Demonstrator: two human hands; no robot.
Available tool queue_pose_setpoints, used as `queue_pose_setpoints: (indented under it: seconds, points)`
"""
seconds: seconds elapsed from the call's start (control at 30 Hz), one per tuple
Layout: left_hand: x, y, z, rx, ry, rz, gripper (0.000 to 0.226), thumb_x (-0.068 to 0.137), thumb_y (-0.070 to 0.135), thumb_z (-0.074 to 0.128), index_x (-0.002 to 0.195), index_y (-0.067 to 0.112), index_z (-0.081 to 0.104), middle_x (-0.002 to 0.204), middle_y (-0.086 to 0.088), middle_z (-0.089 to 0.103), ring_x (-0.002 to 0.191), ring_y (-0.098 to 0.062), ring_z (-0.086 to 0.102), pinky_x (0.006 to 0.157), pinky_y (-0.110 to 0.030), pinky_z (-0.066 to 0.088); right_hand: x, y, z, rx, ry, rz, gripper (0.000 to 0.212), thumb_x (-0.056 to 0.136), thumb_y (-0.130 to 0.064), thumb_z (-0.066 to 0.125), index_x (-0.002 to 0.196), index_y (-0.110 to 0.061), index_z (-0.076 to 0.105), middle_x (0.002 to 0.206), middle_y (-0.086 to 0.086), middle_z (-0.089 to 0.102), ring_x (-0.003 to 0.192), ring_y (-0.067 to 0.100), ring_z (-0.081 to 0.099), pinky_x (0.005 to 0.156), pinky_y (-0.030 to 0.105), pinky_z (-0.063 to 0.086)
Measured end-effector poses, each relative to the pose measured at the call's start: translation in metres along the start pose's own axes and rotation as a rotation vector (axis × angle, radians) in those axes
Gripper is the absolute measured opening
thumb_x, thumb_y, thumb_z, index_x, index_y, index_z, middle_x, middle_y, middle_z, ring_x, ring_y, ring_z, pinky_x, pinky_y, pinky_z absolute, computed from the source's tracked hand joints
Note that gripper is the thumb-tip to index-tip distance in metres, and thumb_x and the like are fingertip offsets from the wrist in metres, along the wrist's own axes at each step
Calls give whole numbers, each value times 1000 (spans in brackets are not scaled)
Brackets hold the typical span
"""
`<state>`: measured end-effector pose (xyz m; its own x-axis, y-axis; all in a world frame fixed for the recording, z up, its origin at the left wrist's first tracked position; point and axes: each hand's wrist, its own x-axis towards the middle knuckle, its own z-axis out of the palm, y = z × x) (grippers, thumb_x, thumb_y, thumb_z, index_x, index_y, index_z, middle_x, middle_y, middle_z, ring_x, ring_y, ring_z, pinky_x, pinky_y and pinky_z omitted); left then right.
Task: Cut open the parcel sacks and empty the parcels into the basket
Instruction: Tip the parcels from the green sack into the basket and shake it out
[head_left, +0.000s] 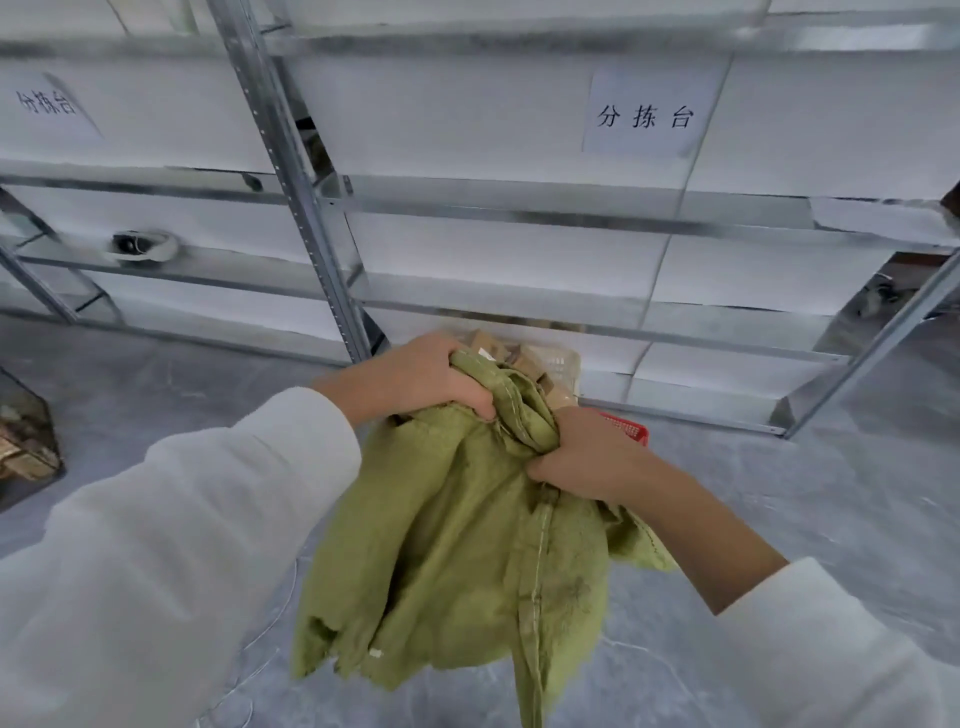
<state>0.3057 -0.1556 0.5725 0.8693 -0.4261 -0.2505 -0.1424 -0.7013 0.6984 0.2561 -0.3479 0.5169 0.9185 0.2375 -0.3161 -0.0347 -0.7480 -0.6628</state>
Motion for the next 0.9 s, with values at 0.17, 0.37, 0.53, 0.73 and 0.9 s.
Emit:
queue_pose_setpoints:
  seconds: [0.17,0.37,0.53,0.73,0.9]
  points:
    - [-10,30,76,59,19,16,30,62,33,81,86,16,75,84,-5,74,80,-19,67,83,-42,51,-52,62,-3,87,-16,-9,12,76,-15,64,70,-25,59,66,-8,58,59,1,55,45,14,39]
    - [-9,85,162,-47,-2,118,17,64,31,81,78,36,73,79,7,73,78,-11,67,76,-30,51,-105,140,-34,116,7,102,8,73,-4,58,70,-11,55,65,2,54,57,15,49,49,24,34]
    - [25,133,216,-17,1,128,39,62,44,80,99,34,72,97,9,71,97,-11,63,90,-33,46,-143,193,-79,38,152,161,24,73,-6,58,57,-21,48,59,-3,51,55,13,48,47,24,31]
    - [76,196,249,-57,182,349,20,71,33,82,83,27,67,73,13,66,77,9,60,68,-5,44,-165,256,-142,-183,448,214,21,71,-26,68,82,-31,51,85,-3,58,83,22,58,69,33,46]
    - [140,241,276,8,205,414,33,69,48,74,94,27,67,89,10,71,85,-9,63,86,-41,52,-160,314,-193,-229,436,389,35,69,-34,76,96,-26,57,90,-3,61,90,24,59,79,38,48]
